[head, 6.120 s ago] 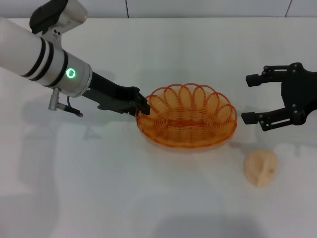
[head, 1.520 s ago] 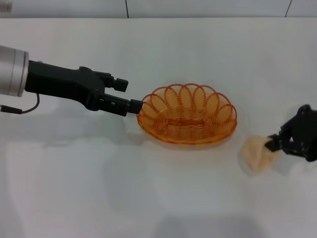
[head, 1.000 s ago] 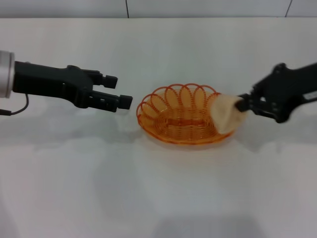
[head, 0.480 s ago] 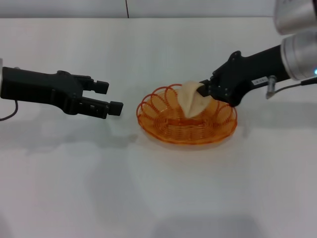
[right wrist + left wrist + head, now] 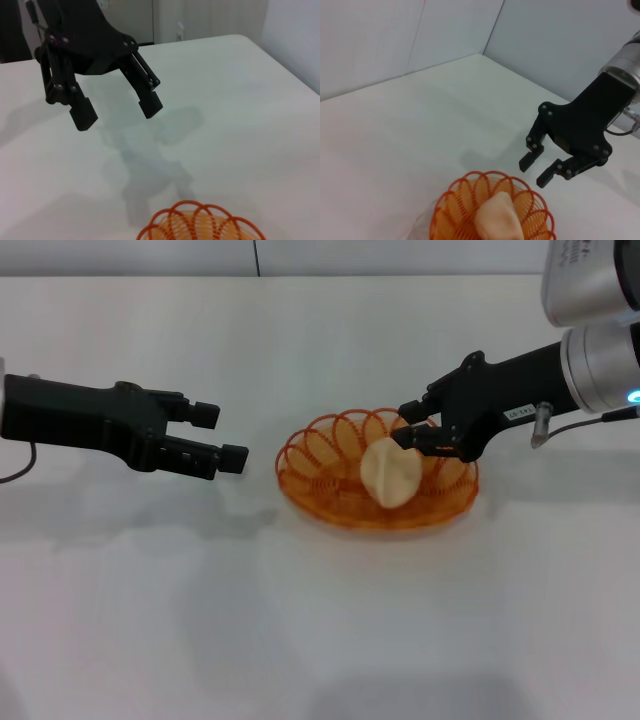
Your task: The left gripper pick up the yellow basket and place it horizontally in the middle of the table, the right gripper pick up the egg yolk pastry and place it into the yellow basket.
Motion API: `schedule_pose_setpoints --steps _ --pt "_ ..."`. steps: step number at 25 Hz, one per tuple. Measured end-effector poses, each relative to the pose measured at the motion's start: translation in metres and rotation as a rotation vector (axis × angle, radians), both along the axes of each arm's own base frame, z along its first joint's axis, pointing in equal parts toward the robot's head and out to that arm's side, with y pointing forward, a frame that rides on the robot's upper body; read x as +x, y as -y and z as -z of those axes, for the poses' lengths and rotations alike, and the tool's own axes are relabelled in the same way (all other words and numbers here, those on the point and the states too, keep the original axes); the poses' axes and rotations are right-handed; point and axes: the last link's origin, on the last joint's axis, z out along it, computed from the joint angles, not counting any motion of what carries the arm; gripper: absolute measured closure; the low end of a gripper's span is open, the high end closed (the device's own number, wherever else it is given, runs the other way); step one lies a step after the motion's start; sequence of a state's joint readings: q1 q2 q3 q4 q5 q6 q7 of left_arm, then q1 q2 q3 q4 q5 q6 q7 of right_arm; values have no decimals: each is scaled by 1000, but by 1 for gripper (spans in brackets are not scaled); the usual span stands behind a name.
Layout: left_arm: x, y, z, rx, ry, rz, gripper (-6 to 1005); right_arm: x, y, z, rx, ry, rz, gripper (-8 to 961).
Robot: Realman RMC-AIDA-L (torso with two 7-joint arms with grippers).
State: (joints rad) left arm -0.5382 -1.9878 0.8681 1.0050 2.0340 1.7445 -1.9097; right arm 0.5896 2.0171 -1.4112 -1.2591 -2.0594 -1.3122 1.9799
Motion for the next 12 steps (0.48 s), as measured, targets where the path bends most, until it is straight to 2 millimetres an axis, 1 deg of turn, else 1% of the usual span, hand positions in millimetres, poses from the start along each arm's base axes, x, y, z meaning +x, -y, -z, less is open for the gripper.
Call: schedule_pose_setpoints --steps 3,8,12 --pt "0 0 1 1 1 -2 113 2 1 -1 8 -7 5 797" --pt "-1 1 1 5 6 -3 113 5 4 -6 28 -14 7 572" --pt "-2 2 0 10 13 -4 113 12 11 -15 63 -20 3 415"
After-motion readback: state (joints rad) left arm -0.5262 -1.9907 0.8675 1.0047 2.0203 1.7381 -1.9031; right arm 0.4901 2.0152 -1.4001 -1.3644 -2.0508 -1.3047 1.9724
